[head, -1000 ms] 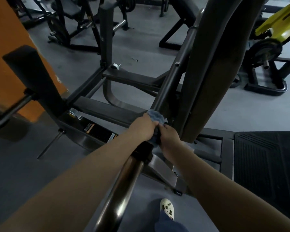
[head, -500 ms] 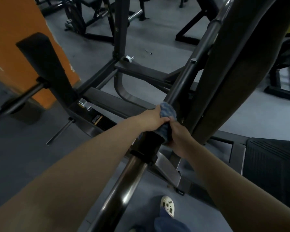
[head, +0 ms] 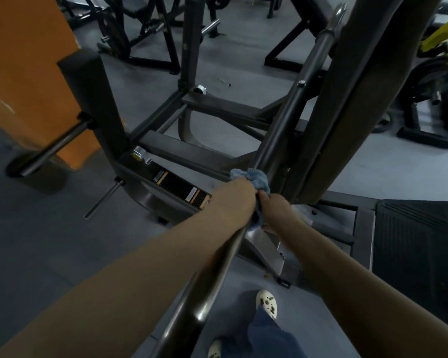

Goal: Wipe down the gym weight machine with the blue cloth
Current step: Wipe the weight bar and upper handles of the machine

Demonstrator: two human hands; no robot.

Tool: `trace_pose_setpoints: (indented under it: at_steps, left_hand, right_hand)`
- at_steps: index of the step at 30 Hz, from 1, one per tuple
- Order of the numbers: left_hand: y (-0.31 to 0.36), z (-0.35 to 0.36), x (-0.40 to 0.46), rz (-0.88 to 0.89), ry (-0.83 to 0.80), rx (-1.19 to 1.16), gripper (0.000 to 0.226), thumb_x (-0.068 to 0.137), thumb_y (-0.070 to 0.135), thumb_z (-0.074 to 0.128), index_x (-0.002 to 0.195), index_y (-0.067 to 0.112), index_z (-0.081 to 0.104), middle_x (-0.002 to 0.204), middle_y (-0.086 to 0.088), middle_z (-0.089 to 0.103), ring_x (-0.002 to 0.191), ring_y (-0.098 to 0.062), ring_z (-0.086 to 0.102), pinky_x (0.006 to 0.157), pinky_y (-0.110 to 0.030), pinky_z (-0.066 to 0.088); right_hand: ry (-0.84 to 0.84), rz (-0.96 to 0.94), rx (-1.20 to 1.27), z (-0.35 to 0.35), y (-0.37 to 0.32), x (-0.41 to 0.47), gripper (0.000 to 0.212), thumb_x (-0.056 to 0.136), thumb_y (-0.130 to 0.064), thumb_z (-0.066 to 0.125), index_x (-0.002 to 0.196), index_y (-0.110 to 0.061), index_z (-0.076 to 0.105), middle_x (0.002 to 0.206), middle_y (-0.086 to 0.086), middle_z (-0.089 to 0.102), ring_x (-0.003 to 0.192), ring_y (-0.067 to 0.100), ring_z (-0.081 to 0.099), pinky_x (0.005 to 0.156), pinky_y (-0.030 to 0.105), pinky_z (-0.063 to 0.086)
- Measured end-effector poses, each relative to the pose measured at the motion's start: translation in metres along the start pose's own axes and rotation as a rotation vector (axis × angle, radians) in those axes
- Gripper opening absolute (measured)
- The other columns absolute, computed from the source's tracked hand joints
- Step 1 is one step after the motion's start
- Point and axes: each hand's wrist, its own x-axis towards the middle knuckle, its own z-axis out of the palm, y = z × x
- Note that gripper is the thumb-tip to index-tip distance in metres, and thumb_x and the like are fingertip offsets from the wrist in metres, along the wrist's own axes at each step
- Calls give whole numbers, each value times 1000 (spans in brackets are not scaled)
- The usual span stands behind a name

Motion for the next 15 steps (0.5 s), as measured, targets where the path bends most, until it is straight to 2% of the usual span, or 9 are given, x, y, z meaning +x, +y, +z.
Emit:
trace_pose_setpoints:
  at_steps: [2, 3, 5, 8, 11, 13, 15]
  left_hand:
    - [-9, 14, -10, 9, 23, -13, 43, 103, 17, 29, 141, -3, 24, 131, -20, 49, 113, -29, 53, 92, -35, 41]
    - [-16, 22, -14, 16, 22, -64, 48, 103, 20, 29, 144, -2, 16, 131, -21, 48, 113, -30, 53, 93, -37, 41]
    - [-32, 29, -25, 23, -44, -161, 53, 103, 26, 29, 146, 1, 12, 131, -20, 50, 114, -30, 53, 94, -37, 39]
    - [-43, 27, -25, 70, -78, -292, 49, 101, 30, 35, 142, 5, 28, 130, -17, 52, 117, -28, 50, 94, -33, 37]
    - [-49, 23, -11, 4, -154, -450, 40, 98, 34, 44, 126, 6, 49, 125, -14, 56, 113, -26, 53, 93, -33, 42]
    - [-56, 21, -5, -43, -244, -607, 37, 96, 36, 48, 118, 6, 55, 118, -12, 60, 104, -22, 57, 89, -32, 47]
    - [-62, 20, -6, -62, -357, -840, 23, 95, 31, 50, 105, 11, 57, 108, -8, 63, 92, -14, 60, 80, -24, 50]
  right_hand:
    - [43, -25, -104, 8, 6, -10, 38, 102, -27, 35, 118, 3, 53, 110, 23, 59, 89, 30, 55, 69, 31, 40]
    - [45, -26, -118, 13, 12, -16, 36, 102, -26, 35, 118, 1, 53, 107, 20, 59, 86, 26, 53, 68, 29, 37]
    - [14, -37, -31, 26, 24, -23, 36, 101, -27, 38, 118, 0, 54, 112, 20, 60, 92, 28, 56, 75, 31, 42]
    - [1, -2, 222, 39, 33, -26, 31, 100, -27, 41, 120, -6, 53, 115, 16, 61, 93, 23, 61, 79, 32, 50]
    - [-32, 103, 595, 40, 31, -25, 26, 99, -24, 45, 118, -8, 53, 110, 15, 64, 99, 27, 63, 87, 38, 52]
    - [-92, 115, 710, 36, 29, -30, 27, 98, -22, 46, 118, -4, 53, 108, 16, 64, 93, 26, 64, 79, 34, 55]
    - [-139, 117, 778, 33, 30, -31, 30, 98, -21, 47, 120, -1, 52, 110, 17, 64, 87, 22, 65, 69, 28, 56]
